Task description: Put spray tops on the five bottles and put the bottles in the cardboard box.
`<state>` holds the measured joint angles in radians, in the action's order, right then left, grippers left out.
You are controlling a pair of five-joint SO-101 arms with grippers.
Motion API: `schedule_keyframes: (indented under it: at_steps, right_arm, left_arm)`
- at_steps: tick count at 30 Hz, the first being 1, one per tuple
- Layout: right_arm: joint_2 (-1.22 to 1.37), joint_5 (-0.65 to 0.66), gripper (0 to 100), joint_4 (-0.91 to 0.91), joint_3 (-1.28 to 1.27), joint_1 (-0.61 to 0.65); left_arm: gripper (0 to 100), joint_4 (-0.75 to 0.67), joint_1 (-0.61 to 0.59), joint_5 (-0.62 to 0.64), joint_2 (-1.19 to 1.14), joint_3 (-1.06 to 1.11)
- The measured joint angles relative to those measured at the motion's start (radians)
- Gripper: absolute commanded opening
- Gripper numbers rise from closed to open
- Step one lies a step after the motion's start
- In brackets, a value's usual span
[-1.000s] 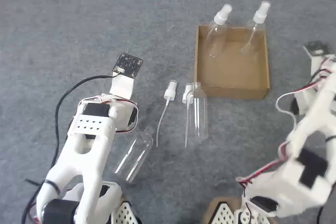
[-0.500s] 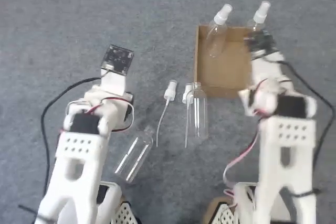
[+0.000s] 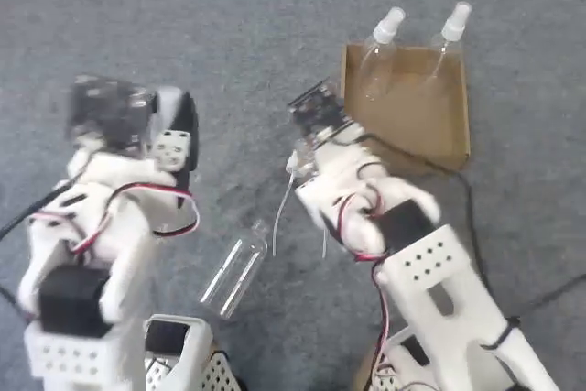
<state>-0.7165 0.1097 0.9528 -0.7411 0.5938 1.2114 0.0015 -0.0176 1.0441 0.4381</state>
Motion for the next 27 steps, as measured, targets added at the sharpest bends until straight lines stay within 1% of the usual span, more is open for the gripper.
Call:
schedule_keyframes:
  at_steps: [4, 8, 12, 17, 21, 24, 27]
  right_arm:
    - [0.000, -0.008, 0.7, -0.132, -0.080, 0.061]
    - [0.000, -0.008, 0.6, -0.170, -0.118, 0.103]
    - [0.000, -0.008, 0.6, -0.232, -0.137, 0.144]
    - [0.000, -0.008, 0.6, -0.437, -0.273, 0.247]
    - [0.000, -0.008, 0.6, -0.592, -0.368, 0.278]
    - [0.000, -0.008, 0.6, -0.631, -0.385, 0.287]
    - [-0.054, -0.008, 0.6, -0.638, -0.423, 0.287]
  left_arm:
    - [1, -0.006, -0.003, 0.092, 0.008, -0.077]
    - [1, -0.089, -0.003, 0.206, 0.012, -0.084]
    - [1, -0.155, -0.003, 0.290, 0.006, -0.084]
    - [1, -0.226, -0.002, 0.384, 0.005, -0.084]
    - [1, -0.299, -0.003, 0.419, 0.011, -0.058]
    - [1, -0.388, -0.003, 0.423, 0.014, 0.023]
    - [1, -0.476, -0.003, 0.425, 0.002, 0.124]
